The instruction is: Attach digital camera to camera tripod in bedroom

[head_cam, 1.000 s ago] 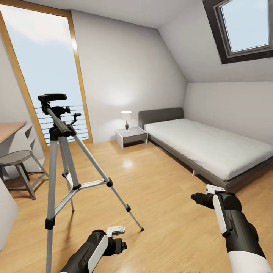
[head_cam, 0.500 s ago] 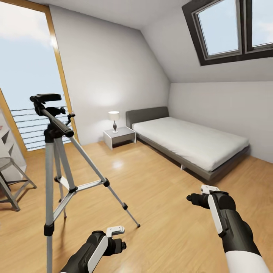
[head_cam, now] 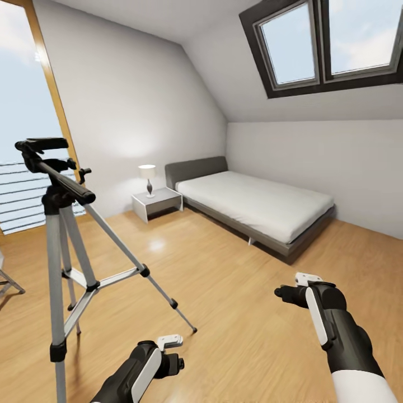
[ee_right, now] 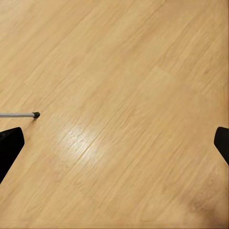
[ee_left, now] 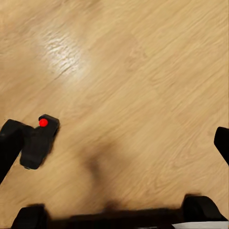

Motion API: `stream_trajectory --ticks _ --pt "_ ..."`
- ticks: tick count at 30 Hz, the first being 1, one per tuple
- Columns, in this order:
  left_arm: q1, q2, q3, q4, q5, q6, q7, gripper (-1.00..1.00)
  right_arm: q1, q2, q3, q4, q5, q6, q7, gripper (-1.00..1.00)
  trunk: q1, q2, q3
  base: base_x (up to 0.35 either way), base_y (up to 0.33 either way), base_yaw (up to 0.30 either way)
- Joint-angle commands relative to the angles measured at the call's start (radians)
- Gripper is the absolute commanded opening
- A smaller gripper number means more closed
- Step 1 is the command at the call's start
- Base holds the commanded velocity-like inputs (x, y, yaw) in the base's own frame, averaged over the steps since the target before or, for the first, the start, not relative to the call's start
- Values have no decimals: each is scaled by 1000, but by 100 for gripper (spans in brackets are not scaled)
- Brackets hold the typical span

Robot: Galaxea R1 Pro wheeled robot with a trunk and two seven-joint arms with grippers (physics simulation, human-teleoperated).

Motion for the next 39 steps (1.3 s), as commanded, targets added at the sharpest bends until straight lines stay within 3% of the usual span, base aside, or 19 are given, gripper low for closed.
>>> stream_trajectory --ticks 1,6,12,17,22,25,39 --pt "-1 0 -3 -1 11 2 10 100 -1 0 -1 -1 -2 4 0 100 4 -8 -4 -10 33 -255" --pt "-1 -7 -2 -2 17 8 119 100 0 0 2 -2 -4 4 0 100 23 -43 -20 -5 18 -200" --pt "-1 -11 -5 -2 18 9 174 100 2 1 3 -7 -5 4 1 100 46 -85 -39 -2 6 -73" --pt "-1 -12 -5 -2 17 9 186 100 6 2 7 -11 -5 4 1 100 65 -120 -54 0 2 -20" --pt "-1 -11 -4 -2 18 9 190 100 8 2 37 -12 -6 4 1 100 84 -155 -70 0 1 -9" --pt "0 -9 -3 -2 19 4 181 100 9 2 67 -13 -7 4 1 100 84 -155 -70 0 0 -3" --pt "2 0 -4 -2 18 -7 175 100 10 0 76 -15 -9 4 3 100 84 -155 -70 -179 0 0"
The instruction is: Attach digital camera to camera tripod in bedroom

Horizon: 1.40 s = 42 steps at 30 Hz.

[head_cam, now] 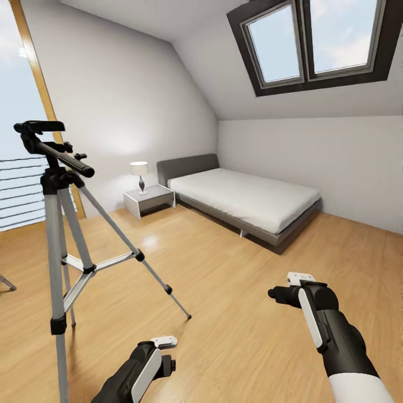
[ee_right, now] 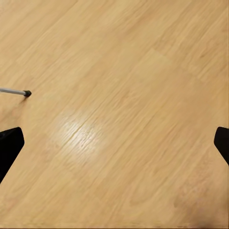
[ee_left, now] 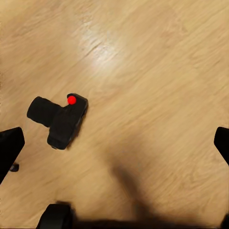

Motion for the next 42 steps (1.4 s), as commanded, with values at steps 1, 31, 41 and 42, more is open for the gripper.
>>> stream_trajectory --ticks 1,31,41,42 --pt "-1 1 -3 -1 10 2 10 100 -1 0 0 -1 -3 4 1 100 -1 -1 -1 -327 0 0" --pt "-149 -1 -2 175 0 49 131 100 1 14 14 -161 -6 4 3 100 76 -141 -64 -97 0 0" --pt "-178 -1 -94 261 -19 4 130 100 7 14 56 -214 -9 4 3 100 114 -211 -95 0 0 0" --pt "-180 0 -104 265 -20 1 127 100 11 14 59 -222 -9 4 3 100 118 -218 -98 0 0 0"
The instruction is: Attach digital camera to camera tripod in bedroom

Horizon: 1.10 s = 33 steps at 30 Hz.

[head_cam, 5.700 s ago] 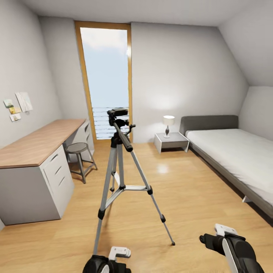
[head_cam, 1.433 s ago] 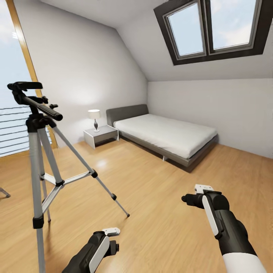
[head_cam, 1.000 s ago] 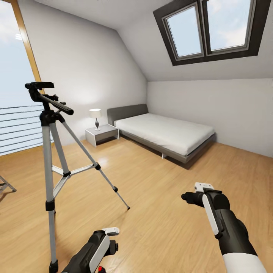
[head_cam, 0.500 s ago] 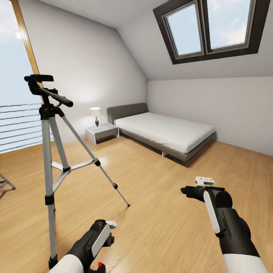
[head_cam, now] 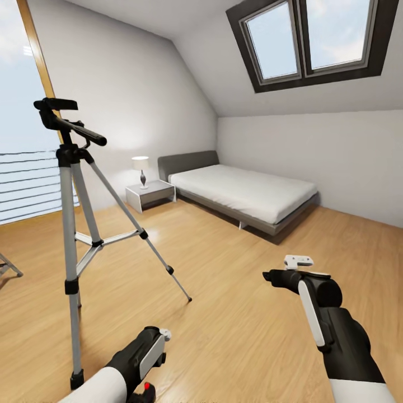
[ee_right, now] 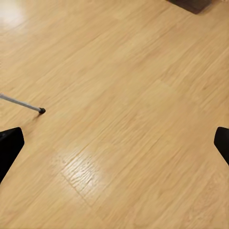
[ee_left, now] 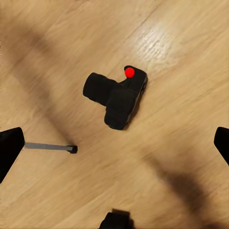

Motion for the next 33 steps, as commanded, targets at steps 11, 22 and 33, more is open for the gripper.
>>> stream_trajectory --ticks 11,22,33 --pt "-5 10 -48 54 -3 -42 -134 100 32 0 29 -63 -4 4 1 100 42 -78 -36 0 0 0" --pt "2 48 -88 93 -39 -134 -240 100 38 -4 33 -73 -20 4 1 100 84 -155 -70 0 0 0" --pt "37 133 -106 196 -60 -468 -374 100 36 -12 37 -57 -185 4 0 100 126 -232 -105 0 0 0"
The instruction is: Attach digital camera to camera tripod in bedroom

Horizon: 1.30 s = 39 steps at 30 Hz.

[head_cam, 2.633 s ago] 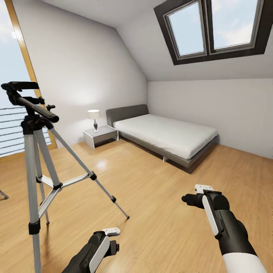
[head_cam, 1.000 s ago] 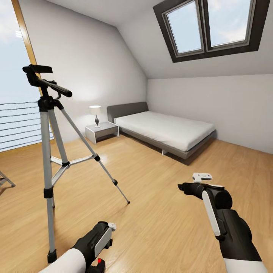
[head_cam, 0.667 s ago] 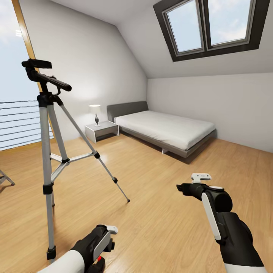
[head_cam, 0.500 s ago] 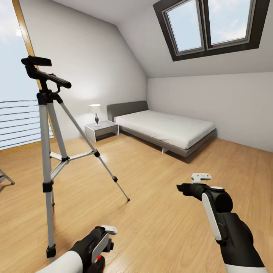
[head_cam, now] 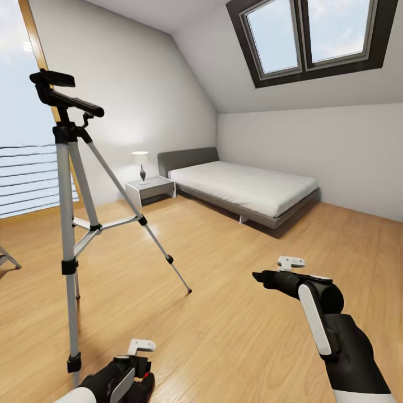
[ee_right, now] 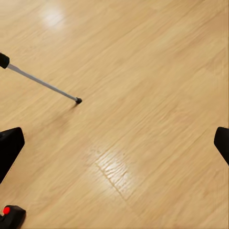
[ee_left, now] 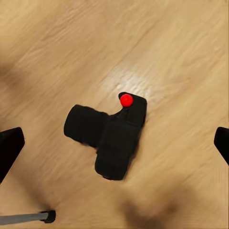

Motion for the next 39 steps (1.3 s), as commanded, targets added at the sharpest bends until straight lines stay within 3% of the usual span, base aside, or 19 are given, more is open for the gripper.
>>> stream_trajectory --ticks 1,5,12,17,27,39 --pt "2 5 -13 1 3 -10 1 100 -1 1 1 -1 -6 4 0 100 4 -8 -4 0 0 0" --pt "9 18 -26 10 -32 -74 -11 100 0 4 9 -8 -12 4 0 100 19 -36 -17 0 0 0" --pt "16 26 -32 15 -54 -123 -35 100 0 6 27 -13 -15 4 -1 100 46 -85 -39 0 0 0" --pt "18 33 -31 19 -61 -137 -100 100 0 8 35 -15 -16 4 -1 100 65 -120 -54 0 0 0" --pt "20 67 -28 21 -63 -138 -217 100 0 9 62 -23 -16 4 -1 100 70 -122 -93 0 0 0" --pt "19 80 -31 22 -68 -132 -308 100 1 11 89 -27 -16 4 -1 100 75 -125 -139 0 0 0"
